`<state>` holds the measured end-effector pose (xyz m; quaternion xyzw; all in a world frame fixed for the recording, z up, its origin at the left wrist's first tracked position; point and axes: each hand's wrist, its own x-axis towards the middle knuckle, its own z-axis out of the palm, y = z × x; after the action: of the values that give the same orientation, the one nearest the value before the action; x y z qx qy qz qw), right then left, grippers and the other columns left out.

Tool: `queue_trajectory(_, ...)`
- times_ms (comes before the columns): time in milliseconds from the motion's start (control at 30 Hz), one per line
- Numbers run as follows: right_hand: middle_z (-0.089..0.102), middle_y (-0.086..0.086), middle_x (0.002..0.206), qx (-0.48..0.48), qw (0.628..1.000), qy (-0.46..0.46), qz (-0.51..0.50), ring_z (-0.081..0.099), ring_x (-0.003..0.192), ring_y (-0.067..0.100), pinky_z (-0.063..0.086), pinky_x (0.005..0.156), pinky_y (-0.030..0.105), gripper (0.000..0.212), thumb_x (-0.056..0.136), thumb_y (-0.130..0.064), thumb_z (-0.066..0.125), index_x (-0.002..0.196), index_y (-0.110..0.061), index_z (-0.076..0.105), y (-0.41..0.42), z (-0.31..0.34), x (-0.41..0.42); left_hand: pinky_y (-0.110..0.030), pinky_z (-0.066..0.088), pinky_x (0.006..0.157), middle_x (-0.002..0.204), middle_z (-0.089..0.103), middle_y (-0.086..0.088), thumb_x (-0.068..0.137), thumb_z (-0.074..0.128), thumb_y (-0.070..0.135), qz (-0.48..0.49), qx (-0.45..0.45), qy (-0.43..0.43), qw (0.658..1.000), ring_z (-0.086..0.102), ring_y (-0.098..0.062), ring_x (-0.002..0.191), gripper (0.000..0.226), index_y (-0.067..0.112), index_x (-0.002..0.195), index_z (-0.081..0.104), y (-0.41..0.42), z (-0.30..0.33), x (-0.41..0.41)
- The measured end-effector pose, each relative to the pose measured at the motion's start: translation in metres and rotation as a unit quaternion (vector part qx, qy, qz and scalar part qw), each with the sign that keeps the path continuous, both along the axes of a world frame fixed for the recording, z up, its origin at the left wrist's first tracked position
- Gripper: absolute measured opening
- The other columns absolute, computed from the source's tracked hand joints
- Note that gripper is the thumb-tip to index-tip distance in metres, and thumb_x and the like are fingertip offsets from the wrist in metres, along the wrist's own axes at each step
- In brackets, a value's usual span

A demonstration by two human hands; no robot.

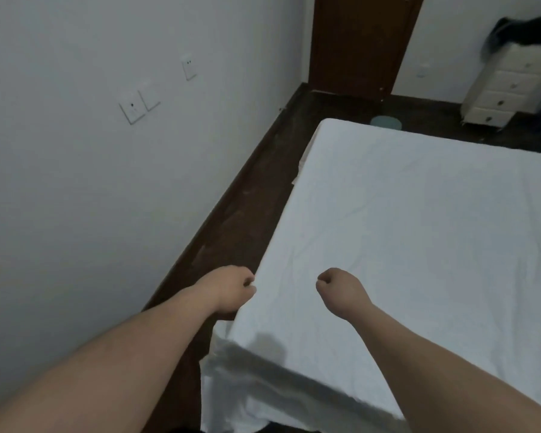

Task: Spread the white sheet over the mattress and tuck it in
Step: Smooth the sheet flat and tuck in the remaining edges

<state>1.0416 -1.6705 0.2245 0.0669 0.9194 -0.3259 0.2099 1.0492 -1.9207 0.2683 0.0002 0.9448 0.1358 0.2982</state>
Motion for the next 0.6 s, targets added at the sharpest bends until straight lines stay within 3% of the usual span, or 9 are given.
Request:
queue_trajectory(200, 0.027, -0.004, 0.057, 0.026, 0.999, -0.002, -0.046, 0.025, 0.056, 0.019, 0.021, 0.056, 0.033, 0.025, 0.082, -0.015, 0.043, 0.064, -0.021, 0.026, -0.069, -0.002, -0.063, -0.04, 0.051, 0.103, 0.136, 0.063, 0.002, 0.102, 0.051, 0.045, -0.071, 0.028, 0.016, 0.997, 0.06, -0.019, 0.121, 0.045, 0.025, 0.141, 0.057, -0.058, 0.006, -0.084)
queue_trajectory(267, 0.036, -0.007, 0.062, 0.039, 0.997, -0.006, -0.065, 0.035, 0.057, 0.017, 0.027, 0.054, 0.03, 0.026, 0.088, -0.019, 0.045, 0.065, -0.026, 0.035, -0.092, -0.001, -0.082, -0.039, 0.052, 0.102, 0.134, 0.064, 0.002, 0.102, 0.05, 0.044, -0.097, 0.042, 0.02, 0.994, 0.061, -0.019, 0.119, 0.043, 0.025, 0.141, 0.057, -0.079, 0.001, -0.113)
queue_trajectory(367, 0.063, -0.004, 0.095, 0.041, 0.985, 0.003, -0.165, 0.061, 0.083, 0.018, 0.044, 0.065, 0.03, 0.016, 0.096, -0.025, 0.048, 0.1, -0.022, 0.063, -0.134, -0.003, -0.1, -0.038, 0.052, 0.101, 0.133, 0.065, 0.001, 0.103, 0.049, 0.041, -0.176, 0.073, 0.01, 0.982, 0.061, -0.018, 0.117, 0.041, 0.023, 0.14, 0.058, -0.116, -0.007, -0.164)
queue_trajectory(433, 0.071, 0.007, 0.098, 0.054, 0.978, -0.022, -0.2, 0.063, 0.082, 0.022, 0.05, 0.07, 0.034, 0.026, 0.094, -0.022, 0.048, 0.104, -0.007, 0.067, -0.151, 0.0, -0.095, -0.036, 0.049, 0.104, 0.139, 0.061, 0.0, 0.104, 0.048, 0.039, -0.217, 0.082, 0.005, 0.973, 0.059, -0.019, 0.124, 0.045, 0.022, 0.144, 0.055, -0.127, -0.005, -0.178)
queue_trajectory(600, 0.066, 0.001, 0.128, 0.061, 0.955, -0.032, -0.289, 0.06, 0.093, 0.017, 0.047, 0.078, 0.029, 0.036, 0.098, -0.028, 0.052, 0.129, -0.016, 0.066, -0.196, 0.012, -0.078, -0.037, 0.051, 0.099, 0.135, 0.064, 0.002, 0.102, 0.048, 0.043, -0.326, 0.069, -0.007, 0.943, 0.061, -0.019, 0.118, 0.044, 0.025, 0.141, 0.058, -0.159, 0.012, -0.215)
